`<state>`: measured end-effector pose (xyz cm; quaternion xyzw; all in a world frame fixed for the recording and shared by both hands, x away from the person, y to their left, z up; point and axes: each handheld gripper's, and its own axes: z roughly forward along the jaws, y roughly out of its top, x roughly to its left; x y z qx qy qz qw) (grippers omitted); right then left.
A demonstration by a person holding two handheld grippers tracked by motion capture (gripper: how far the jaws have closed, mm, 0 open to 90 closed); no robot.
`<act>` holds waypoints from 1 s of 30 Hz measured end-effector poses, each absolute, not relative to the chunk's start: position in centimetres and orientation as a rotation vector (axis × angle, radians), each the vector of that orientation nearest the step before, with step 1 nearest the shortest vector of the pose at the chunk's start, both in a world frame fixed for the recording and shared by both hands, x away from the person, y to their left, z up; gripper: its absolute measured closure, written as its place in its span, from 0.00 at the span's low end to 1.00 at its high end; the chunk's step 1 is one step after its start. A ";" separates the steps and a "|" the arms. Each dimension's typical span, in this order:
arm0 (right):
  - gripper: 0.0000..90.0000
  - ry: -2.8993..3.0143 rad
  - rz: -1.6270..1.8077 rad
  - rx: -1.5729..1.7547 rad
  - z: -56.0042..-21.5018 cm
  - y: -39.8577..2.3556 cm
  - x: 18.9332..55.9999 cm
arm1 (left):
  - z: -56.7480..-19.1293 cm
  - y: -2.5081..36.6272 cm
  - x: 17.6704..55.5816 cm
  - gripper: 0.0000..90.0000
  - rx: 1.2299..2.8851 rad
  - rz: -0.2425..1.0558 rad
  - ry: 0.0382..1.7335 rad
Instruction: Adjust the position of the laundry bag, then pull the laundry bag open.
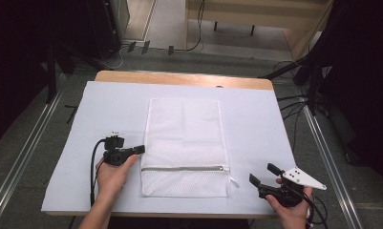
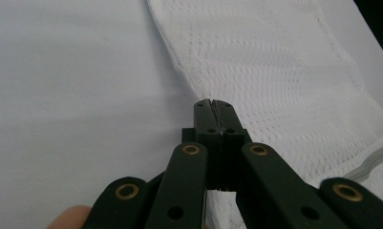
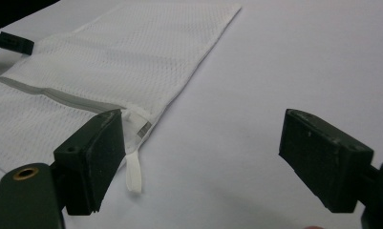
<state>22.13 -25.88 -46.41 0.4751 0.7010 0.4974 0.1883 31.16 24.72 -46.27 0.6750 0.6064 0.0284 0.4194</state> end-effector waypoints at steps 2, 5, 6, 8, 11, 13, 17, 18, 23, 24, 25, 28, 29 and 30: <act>0.19 1.994 1.395 1.335 -46.5 -25.4 22.2 | -46.5 25.1 31.0 1.00 1.686 0.074 1.516; 0.19 2.034 1.375 1.346 -46.6 -24.6 22.2 | -46.6 25.7 30.9 0.90 1.702 0.094 1.484; 0.19 2.039 1.372 1.344 -46.6 -24.4 22.2 | -46.4 26.0 30.8 0.79 1.686 0.116 1.481; 0.19 2.051 1.363 1.334 -46.6 -23.9 22.2 | -45.9 26.5 30.4 0.63 1.665 0.142 1.487; 0.17 2.057 1.373 1.353 -46.5 -23.1 22.1 | -45.1 26.4 29.9 0.52 1.681 0.220 1.470; 0.16 2.067 1.389 1.367 -46.4 -22.6 22.0 | -44.0 25.8 29.4 0.51 1.714 0.306 1.425; 0.16 2.072 1.354 1.368 -46.3 -21.2 21.9 | -43.0 24.4 28.8 0.51 1.721 0.319 1.357; 0.16 2.077 1.345 1.365 -46.3 -20.9 21.9 | -42.8 23.9 28.7 0.51 1.728 0.309 1.330; 0.30 2.089 1.277 1.417 -46.8 -19.9 22.4 | -42.5 21.2 28.3 0.49 1.809 0.313 1.255; 0.33 2.076 1.268 1.432 -46.9 -19.9 22.5 | -42.5 20.8 28.3 0.49 1.816 0.308 1.240; 0.38 2.064 1.267 1.445 -47.0 -20.0 22.6 | -42.5 20.4 28.2 0.49 1.818 0.295 1.230; 0.43 2.072 1.274 1.440 -47.5 -20.3 22.9 | -42.6 19.4 28.1 0.50 1.843 0.280 1.194; 0.45 2.073 1.274 1.440 -47.6 -20.3 22.9 | -42.7 19.0 28.1 0.51 1.853 0.266 1.180; 0.48 2.078 1.286 1.433 -47.7 -20.3 22.9 | -42.7 18.7 28.1 0.52 1.860 0.263 1.172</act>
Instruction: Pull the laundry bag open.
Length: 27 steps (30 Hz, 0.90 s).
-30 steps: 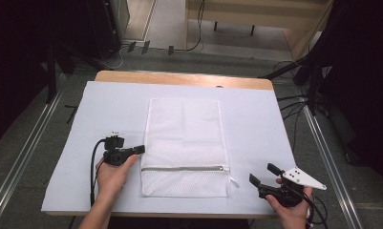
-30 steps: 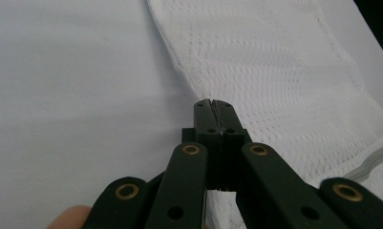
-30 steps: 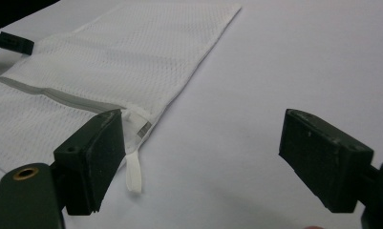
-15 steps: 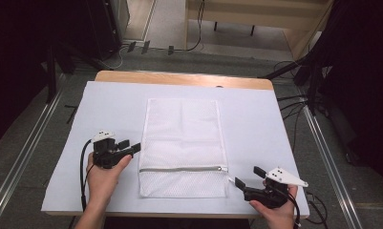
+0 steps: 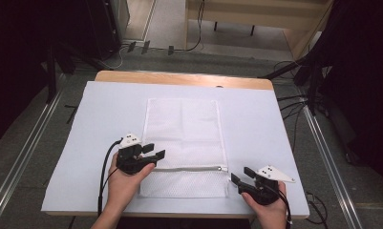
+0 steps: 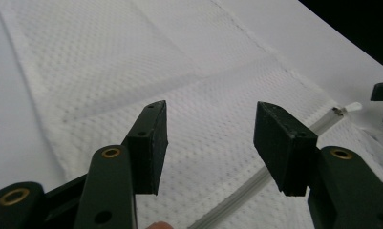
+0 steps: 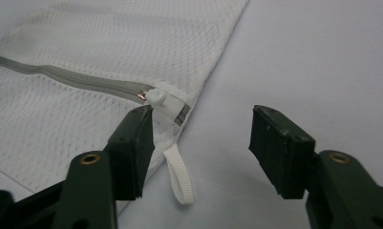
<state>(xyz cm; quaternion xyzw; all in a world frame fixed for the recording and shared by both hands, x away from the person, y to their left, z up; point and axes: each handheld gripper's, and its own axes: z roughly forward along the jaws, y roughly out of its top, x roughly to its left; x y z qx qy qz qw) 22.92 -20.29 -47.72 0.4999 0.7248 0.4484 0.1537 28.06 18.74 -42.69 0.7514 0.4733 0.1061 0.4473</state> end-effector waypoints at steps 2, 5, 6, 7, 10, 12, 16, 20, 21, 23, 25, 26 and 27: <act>0.48 2.072 1.300 1.432 -47.8 -20.3 22.9 | -42.7 18.4 28.0 0.54 1.866 0.263 1.170; 0.55 2.048 1.312 1.460 -47.8 -20.2 22.8 | -42.9 17.5 27.9 0.60 1.897 0.222 1.145; 0.55 2.048 1.302 1.465 -47.8 -20.2 22.8 | -42.9 17.3 27.9 0.60 1.901 0.218 1.142; 0.56 2.048 1.298 1.464 -47.8 -20.2 22.7 | -42.9 17.1 27.9 0.60 1.896 0.208 1.140; 0.64 2.072 1.380 1.463 -47.9 -20.0 22.6 | -42.9 16.4 27.9 0.59 1.890 0.191 1.135; 0.65 2.098 1.391 1.463 -47.9 -19.7 22.5 | -43.1 15.8 27.9 0.60 1.890 0.170 1.120; 0.65 2.137 1.372 1.478 -48.0 -19.3 22.5 | -43.7 14.1 27.6 0.62 1.926 0.141 1.086; 0.58 2.122 1.333 1.497 -48.1 -18.9 22.7 | -44.3 12.9 27.3 0.62 1.954 0.113 1.058; 0.56 2.126 1.323 1.499 -48.2 -18.8 22.8 | -44.4 12.7 27.3 0.62 1.958 0.106 1.055; 0.54 2.143 1.313 1.501 -48.4 -18.5 23.0 | -44.5 12.4 27.2 0.63 1.967 0.100 1.047; 0.49 2.155 1.283 1.493 -48.5 -18.1 23.1 | -44.5 12.3 27.1 0.63 1.967 0.098 1.047; 0.49 2.155 1.283 1.493 -48.5 -18.1 23.1 | -44.5 12.3 27.1 0.63 1.967 0.098 1.047; 0.48 2.163 1.268 1.488 -48.5 -17.9 23.1 | -44.5 12.2 27.1 0.63 1.970 0.098 1.045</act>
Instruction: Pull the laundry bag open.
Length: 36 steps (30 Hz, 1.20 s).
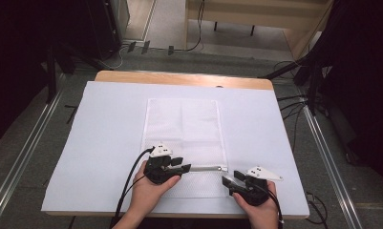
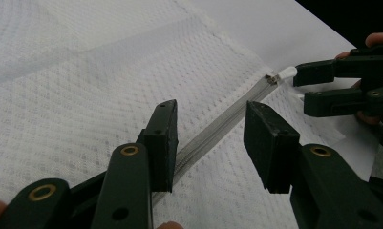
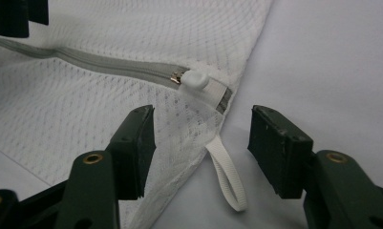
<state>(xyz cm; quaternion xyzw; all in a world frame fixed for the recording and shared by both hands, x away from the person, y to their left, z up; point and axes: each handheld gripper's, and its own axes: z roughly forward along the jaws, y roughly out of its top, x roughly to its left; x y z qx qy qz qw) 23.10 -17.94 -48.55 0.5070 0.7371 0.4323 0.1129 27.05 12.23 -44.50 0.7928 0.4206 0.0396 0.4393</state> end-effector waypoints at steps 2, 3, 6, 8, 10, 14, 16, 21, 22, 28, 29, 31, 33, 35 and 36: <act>0.48 2.176 1.241 1.463 -48.7 -17.3 23.2 | -44.5 12.0 26.9 0.63 1.984 0.122 1.035; 0.49 2.175 1.234 1.462 -48.7 -17.1 23.2 | -44.5 11.9 26.9 0.63 1.981 0.122 1.032; 0.50 2.180 1.218 1.446 -48.7 -16.7 23.1 | -44.6 11.7 26.8 0.63 1.984 0.115 1.025; 0.55 2.181 1.196 1.422 -48.7 -16.2 22.8 | -44.6 11.5 26.8 0.63 1.985 0.102 1.023; 0.62 2.175 1.162 1.419 -48.7 -15.7 22.5 | -44.7 11.4 26.8 0.63 1.989 0.096 1.016; 0.72 2.146 1.115 1.413 -48.7 -15.4 22.4 | -44.8 10.7 26.7 0.63 1.999 0.090 1.010; 0.78 2.137 1.104 1.415 -48.7 -15.4 22.4 | -44.9 10.4 26.7 0.63 2.005 0.088 1.006; 1.00 2.120 1.133 1.437 -48.9 -16.1 22.6 | -45.0 8.3 26.8 0.62 2.035 0.066 0.970; 1.00 2.118 1.155 1.444 -49.0 -16.3 22.6 | -44.9 7.9 26.7 0.63 2.035 0.059 0.967; 1.00 2.068 1.227 1.373 -48.1 -16.5 22.1 | -44.6 6.0 26.9 0.64 2.015 0.007 0.956; 1.00 2.062 1.240 1.358 -47.9 -16.4 22.0 | -44.5 5.9 27.0 0.64 2.005 -0.004 0.958; 1.00 2.050 1.248 1.331 -47.7 -16.4 21.7 | -44.3 6.0 27.2 0.72 1.962 0.006 0.973; 1.00 2.054 1.247 1.311 -47.6 -16.2 21.6 | -44.0 6.0 27.6 0.76 1.923 -0.004 1.000; 1.00 2.058 1.250 1.306 -47.6 -16.2 21.6 | -43.9 5.8 27.9 0.75 1.924 -0.015 1.012; 1.00 2.055 1.257 1.296 -47.6 -16.0 21.6 | -43.8 5.2 28.1 0.70 1.939 -0.025 1.020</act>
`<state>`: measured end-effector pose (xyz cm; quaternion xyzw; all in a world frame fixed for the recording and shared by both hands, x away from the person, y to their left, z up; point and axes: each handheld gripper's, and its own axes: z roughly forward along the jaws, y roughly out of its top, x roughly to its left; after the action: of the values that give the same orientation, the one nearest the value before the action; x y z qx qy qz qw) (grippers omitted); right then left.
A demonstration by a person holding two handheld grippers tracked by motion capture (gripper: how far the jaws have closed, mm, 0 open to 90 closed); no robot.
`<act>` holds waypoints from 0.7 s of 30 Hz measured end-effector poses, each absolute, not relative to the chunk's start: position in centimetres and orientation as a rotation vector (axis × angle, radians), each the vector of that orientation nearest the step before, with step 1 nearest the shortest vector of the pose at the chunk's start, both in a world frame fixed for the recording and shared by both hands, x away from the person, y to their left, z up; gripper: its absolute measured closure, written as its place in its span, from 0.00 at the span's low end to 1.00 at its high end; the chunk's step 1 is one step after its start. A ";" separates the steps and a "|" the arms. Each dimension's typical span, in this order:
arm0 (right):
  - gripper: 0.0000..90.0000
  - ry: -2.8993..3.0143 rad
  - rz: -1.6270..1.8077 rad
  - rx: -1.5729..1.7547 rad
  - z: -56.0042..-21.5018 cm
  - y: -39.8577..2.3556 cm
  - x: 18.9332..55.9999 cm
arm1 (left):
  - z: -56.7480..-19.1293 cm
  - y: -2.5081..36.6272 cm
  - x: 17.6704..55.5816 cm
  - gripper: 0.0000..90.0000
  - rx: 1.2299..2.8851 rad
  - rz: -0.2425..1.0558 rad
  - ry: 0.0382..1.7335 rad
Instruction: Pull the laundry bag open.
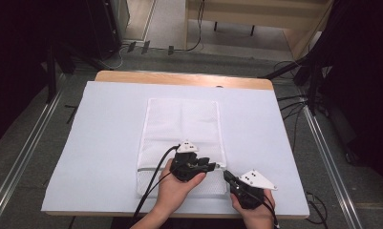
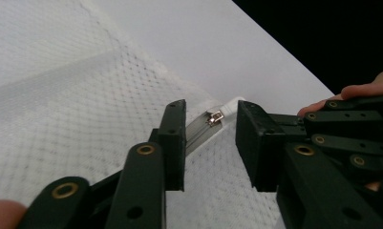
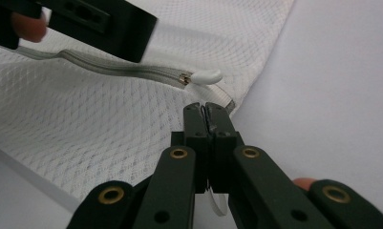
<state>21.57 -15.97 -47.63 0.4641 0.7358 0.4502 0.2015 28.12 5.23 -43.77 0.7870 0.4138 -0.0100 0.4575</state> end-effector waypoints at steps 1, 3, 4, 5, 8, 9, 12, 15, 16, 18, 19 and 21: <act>1.00 2.058 1.256 1.295 -47.6 -15.9 21.5 | -43.7 4.8 28.3 0.68 1.952 -0.026 1.024; 1.00 2.059 1.256 1.292 -47.6 -15.8 21.5 | -43.7 4.4 28.4 0.66 1.966 -0.022 1.030; 1.00 2.063 1.252 1.272 -47.5 -15.8 21.5 | -43.6 3.8 28.6 0.64 1.968 -0.005 1.049; 1.00 2.067 1.251 1.265 -47.5 -15.7 21.5 | -43.5 3.5 28.7 0.64 1.961 0.004 1.073; 1.00 2.080 1.239 1.252 -47.6 -15.5 21.4 | -43.3 2.6 29.1 0.63 1.959 -0.012 1.106; 1.00 2.082 1.242 1.247 -47.6 -15.5 21.4 | -43.3 2.3 29.1 0.62 1.966 -0.009 1.108; 1.00 2.093 1.243 1.233 -47.6 -15.4 21.4 | -43.5 1.3 29.3 0.56 2.001 -0.019 1.108; 1.00 2.099 1.241 1.222 -47.5 -15.3 21.3 | -43.6 0.8 29.4 0.57 2.027 -0.007 1.107; 1.00 2.100 1.240 1.219 -47.5 -15.3 21.3 | -43.5 0.9 29.4 0.62 2.027 -0.004 1.104; 1.00 2.098 1.240 1.217 -47.5 -15.4 21.3 | -43.4 1.4 29.5 0.67 2.029 -0.020 1.095; 1.00 2.098 1.243 1.219 -47.5 -15.5 21.3 | -43.3 1.6 29.5 0.69 2.030 -0.029 1.092; 1.00 2.096 1.244 1.218 -47.5 -15.5 21.3 | -43.3 2.1 29.5 0.74 2.027 -0.047 1.083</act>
<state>21.30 -15.50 -47.48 0.4374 0.7526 0.4467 0.2066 29.48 2.09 -43.28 0.8046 0.4301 -0.0188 0.4091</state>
